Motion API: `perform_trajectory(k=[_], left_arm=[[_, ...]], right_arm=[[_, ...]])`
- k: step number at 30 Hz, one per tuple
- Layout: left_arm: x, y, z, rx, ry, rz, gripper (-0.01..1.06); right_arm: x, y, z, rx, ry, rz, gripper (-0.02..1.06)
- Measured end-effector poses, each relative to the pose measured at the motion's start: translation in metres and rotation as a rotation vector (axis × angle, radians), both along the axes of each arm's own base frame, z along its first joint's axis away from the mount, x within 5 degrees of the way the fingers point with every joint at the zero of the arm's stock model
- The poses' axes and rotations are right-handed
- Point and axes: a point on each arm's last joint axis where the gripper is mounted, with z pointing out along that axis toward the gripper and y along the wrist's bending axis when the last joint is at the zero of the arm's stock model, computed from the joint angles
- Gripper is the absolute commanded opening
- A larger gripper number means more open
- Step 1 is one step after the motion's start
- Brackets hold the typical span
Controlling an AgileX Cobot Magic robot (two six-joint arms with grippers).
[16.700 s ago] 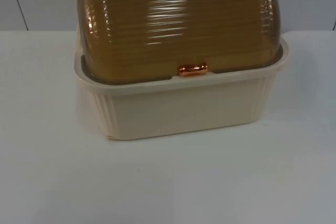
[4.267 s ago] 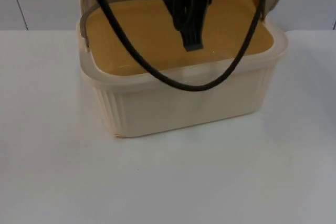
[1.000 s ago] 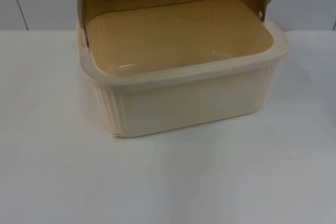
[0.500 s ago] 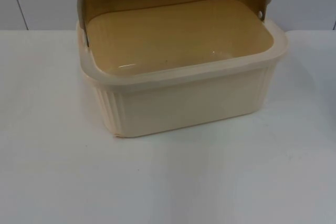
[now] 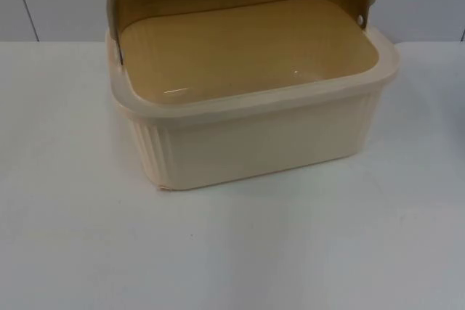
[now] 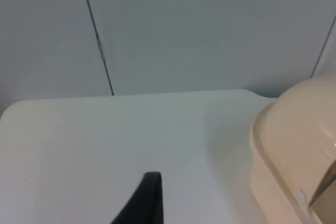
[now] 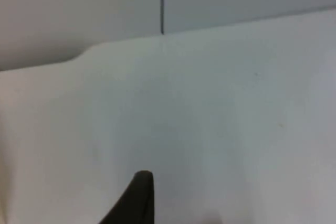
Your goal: Open the box lid with the left hand, place the block into the box with the right hand, then close the box lid with the left hand.
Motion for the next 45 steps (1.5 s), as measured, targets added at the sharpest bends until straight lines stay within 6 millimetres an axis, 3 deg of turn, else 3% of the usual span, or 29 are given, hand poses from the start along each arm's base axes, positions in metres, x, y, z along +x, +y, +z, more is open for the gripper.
perform_trajectory(k=[5,14,26,32,41,43,45], left_arm=[[0.000,0.000,0.000,0.000,0.000,0.000,1.01],[0.000,0.000,0.000,0.000,0.000,0.000,1.01],[0.000,0.000,0.000,0.002,0.002,0.000,1.01],[-0.001,0.001,-0.002,0.012,0.023,0.002,1.01],[-0.001,0.001,-0.003,0.020,0.025,0.003,1.01],[-0.001,0.001,-0.003,0.020,0.027,0.003,1.01],[-0.001,0.001,-0.003,0.020,0.024,0.002,1.01]], right_arm=[[0.017,-0.011,-0.029,0.005,0.087,-0.032,1.05],[0.048,-0.009,-0.082,0.035,0.173,0.000,1.05],[0.065,-0.009,-0.151,0.128,0.322,-0.077,1.05],[0.066,-0.009,-0.177,0.131,0.399,-0.090,1.05],[0.066,-0.009,-0.196,0.132,0.452,-0.096,1.04],[0.065,-0.010,-0.200,0.130,0.472,-0.101,0.95],[0.065,-0.010,-0.200,0.129,0.475,-0.102,0.76]])
